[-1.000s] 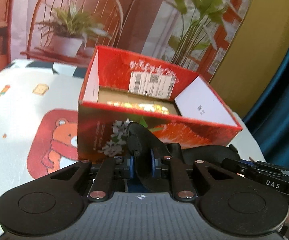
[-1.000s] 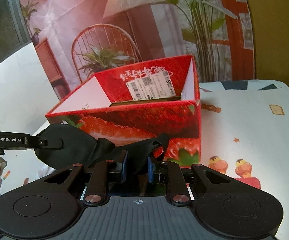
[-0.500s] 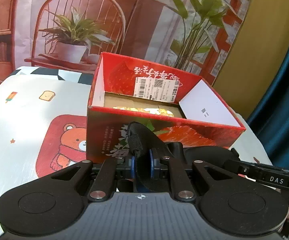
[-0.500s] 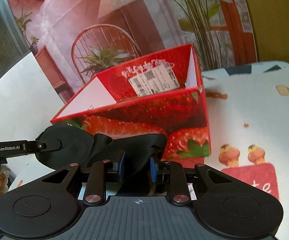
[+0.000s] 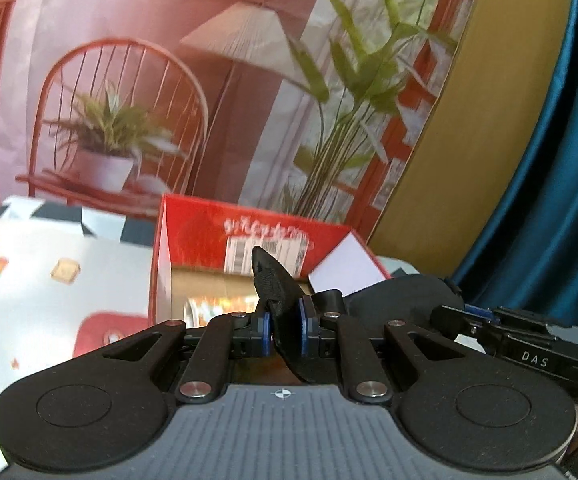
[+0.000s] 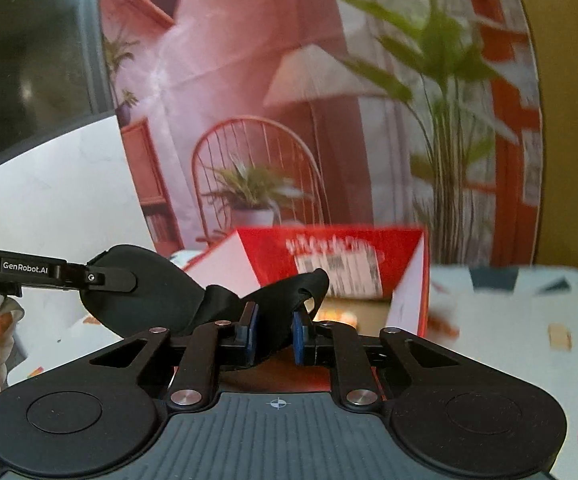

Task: Organize soft objects
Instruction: 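Carry the black fabric item with the right gripper over the box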

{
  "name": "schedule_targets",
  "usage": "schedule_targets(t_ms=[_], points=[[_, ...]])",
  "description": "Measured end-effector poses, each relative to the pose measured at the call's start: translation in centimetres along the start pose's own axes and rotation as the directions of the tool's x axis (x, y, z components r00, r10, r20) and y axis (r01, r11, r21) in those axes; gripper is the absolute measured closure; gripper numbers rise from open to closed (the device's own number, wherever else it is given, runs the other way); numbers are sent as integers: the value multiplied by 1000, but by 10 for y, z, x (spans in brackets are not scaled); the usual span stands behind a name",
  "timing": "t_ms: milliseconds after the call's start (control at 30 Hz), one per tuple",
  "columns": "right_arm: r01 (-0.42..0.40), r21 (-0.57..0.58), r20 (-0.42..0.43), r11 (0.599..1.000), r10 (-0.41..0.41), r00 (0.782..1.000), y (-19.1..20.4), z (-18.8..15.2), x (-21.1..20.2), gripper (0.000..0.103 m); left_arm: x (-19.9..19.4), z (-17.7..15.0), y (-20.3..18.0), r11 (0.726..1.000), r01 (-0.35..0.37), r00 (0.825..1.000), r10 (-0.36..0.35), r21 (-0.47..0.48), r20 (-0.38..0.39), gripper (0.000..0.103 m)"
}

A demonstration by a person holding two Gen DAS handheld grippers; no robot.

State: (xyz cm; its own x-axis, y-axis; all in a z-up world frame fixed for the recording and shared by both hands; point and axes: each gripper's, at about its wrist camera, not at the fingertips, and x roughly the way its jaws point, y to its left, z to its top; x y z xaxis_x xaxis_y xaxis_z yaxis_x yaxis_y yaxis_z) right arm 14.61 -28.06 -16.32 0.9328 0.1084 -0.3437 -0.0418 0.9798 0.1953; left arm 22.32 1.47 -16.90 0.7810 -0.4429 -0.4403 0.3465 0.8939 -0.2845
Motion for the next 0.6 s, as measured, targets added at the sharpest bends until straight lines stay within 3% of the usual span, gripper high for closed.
schedule_targets(t_ms=[300, 400, 600], points=[[9, -49, 10, 999, -8, 1000, -6, 61, 31, 87, 25, 54, -8, 992, -76, 994, 68, 99, 82, 89], [31, -117, 16, 993, -30, 999, -4, 81, 50, 87, 44, 77, -9, 986, -110, 990, 97, 126, 102, 89], [59, -67, -36, 996, -62, 997, -21, 102, 104, 87, 96, 98, 1, 976, -152, 988, 150, 157, 26, 89]])
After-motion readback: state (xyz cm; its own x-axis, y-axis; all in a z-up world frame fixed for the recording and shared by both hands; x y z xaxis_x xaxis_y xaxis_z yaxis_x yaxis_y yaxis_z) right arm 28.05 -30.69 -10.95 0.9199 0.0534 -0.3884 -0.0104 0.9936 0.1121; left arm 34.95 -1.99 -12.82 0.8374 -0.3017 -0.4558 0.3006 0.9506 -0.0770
